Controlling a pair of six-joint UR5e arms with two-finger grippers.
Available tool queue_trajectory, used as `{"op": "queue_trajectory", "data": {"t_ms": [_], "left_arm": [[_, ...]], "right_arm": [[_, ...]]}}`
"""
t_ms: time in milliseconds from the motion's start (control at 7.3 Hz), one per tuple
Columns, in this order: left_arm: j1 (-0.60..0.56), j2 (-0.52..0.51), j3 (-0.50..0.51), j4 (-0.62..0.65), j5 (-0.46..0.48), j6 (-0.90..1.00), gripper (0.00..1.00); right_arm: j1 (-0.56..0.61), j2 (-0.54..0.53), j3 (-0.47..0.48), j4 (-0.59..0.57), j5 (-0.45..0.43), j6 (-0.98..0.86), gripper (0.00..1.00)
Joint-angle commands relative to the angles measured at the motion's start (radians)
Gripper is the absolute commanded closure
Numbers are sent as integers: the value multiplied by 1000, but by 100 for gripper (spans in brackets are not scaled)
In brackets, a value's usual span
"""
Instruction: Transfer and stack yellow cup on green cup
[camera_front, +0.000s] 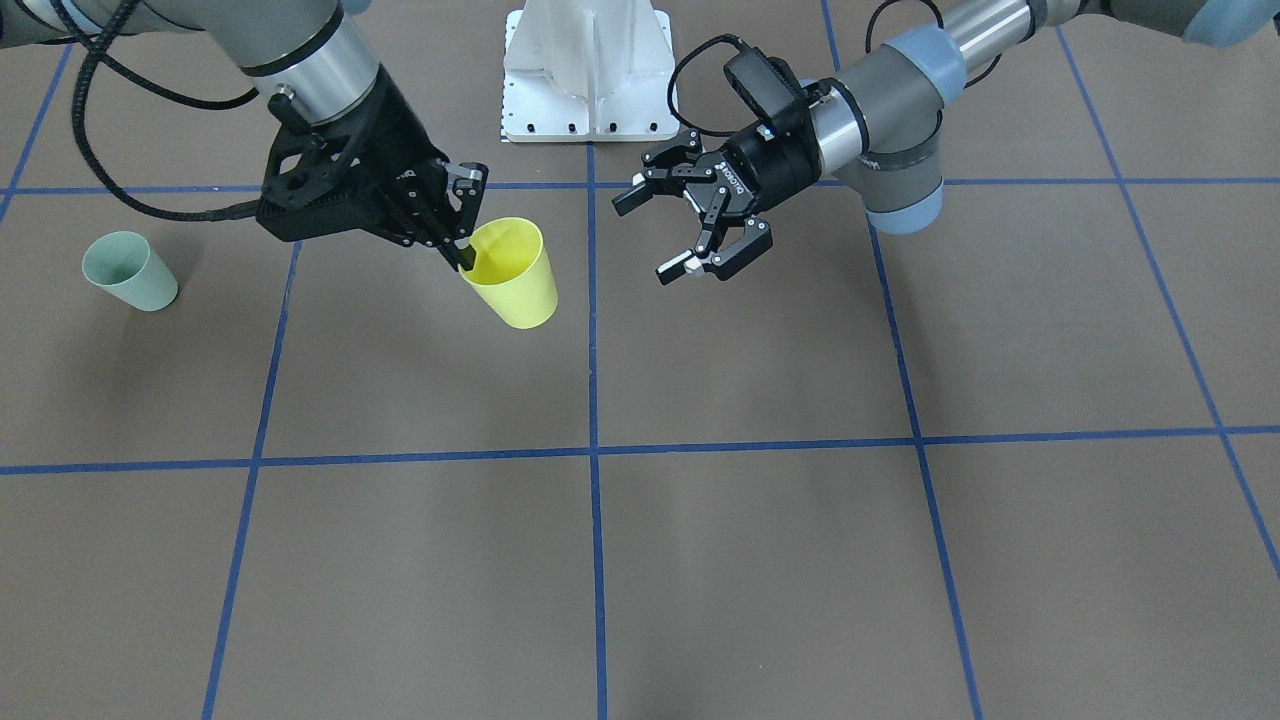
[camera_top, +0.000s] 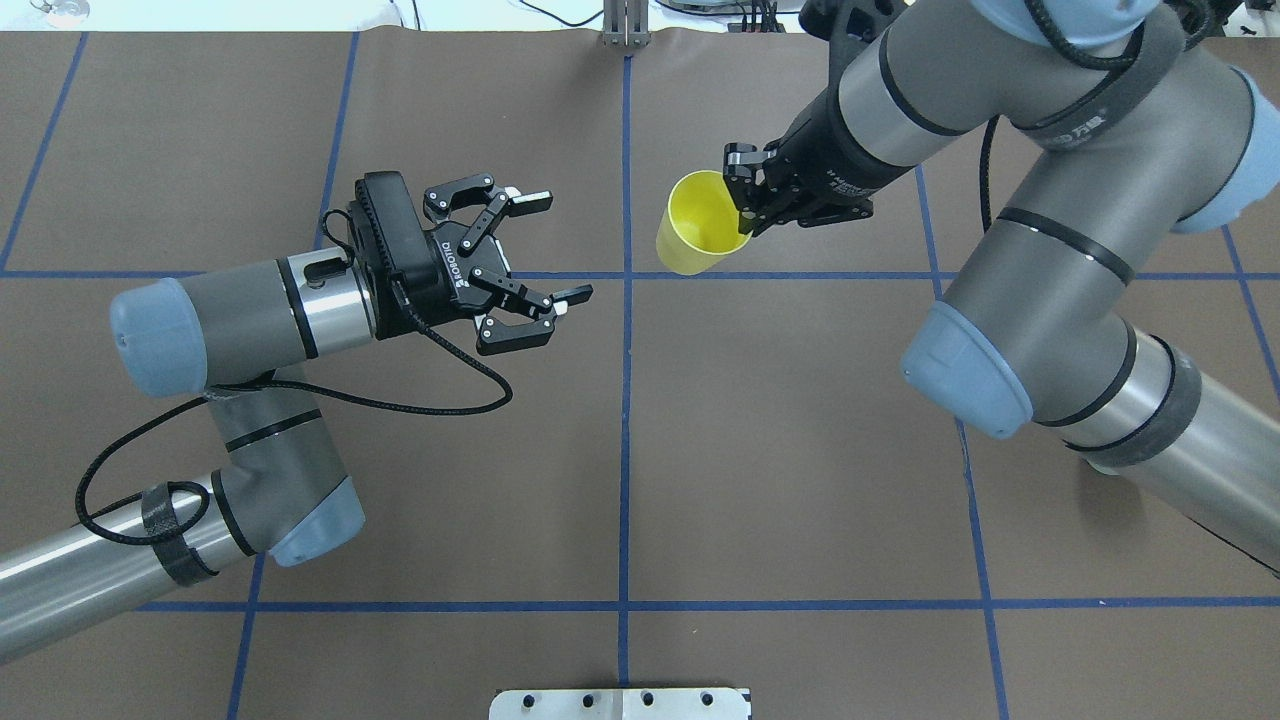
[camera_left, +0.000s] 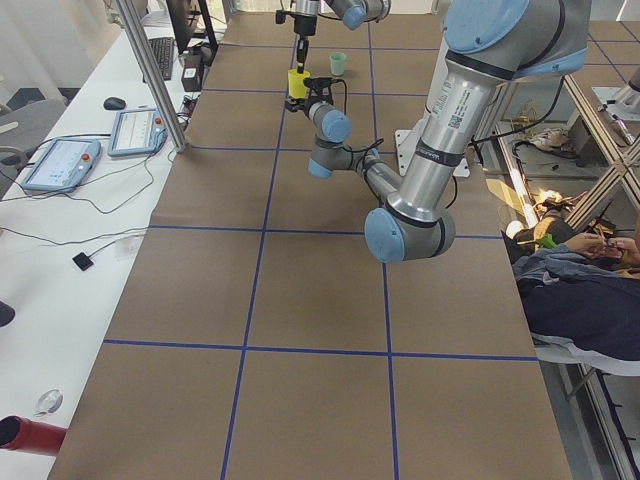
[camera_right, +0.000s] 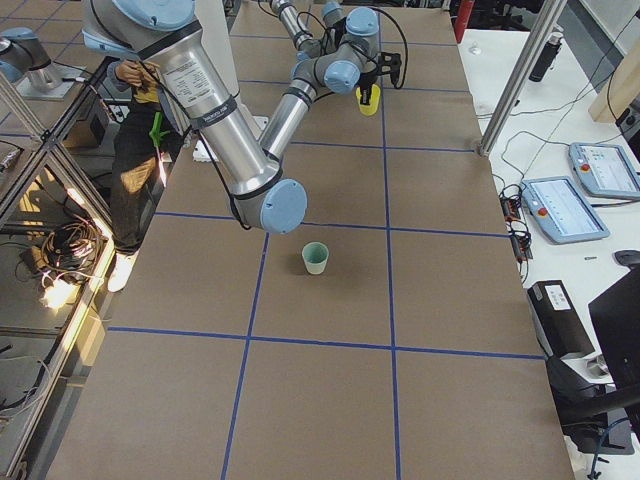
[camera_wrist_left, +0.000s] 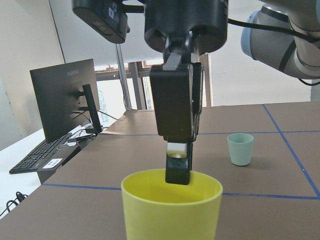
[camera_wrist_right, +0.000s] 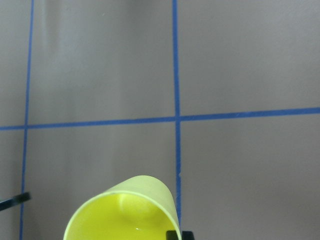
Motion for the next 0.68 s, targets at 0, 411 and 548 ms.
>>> {"op": "queue_trajectory", "data": {"t_ms": [0, 411, 548], "left_arm": [[-28, 53, 21, 79, 73, -151, 0], [-133, 136, 7, 378, 89, -195, 0], [-187, 208, -29, 481, 67, -181, 0]], "right_arm": [[97, -51, -13, 0, 0, -10, 100], [178, -114, -21, 0, -9, -114, 100], [197, -127, -21, 0, -9, -138, 100]]}}
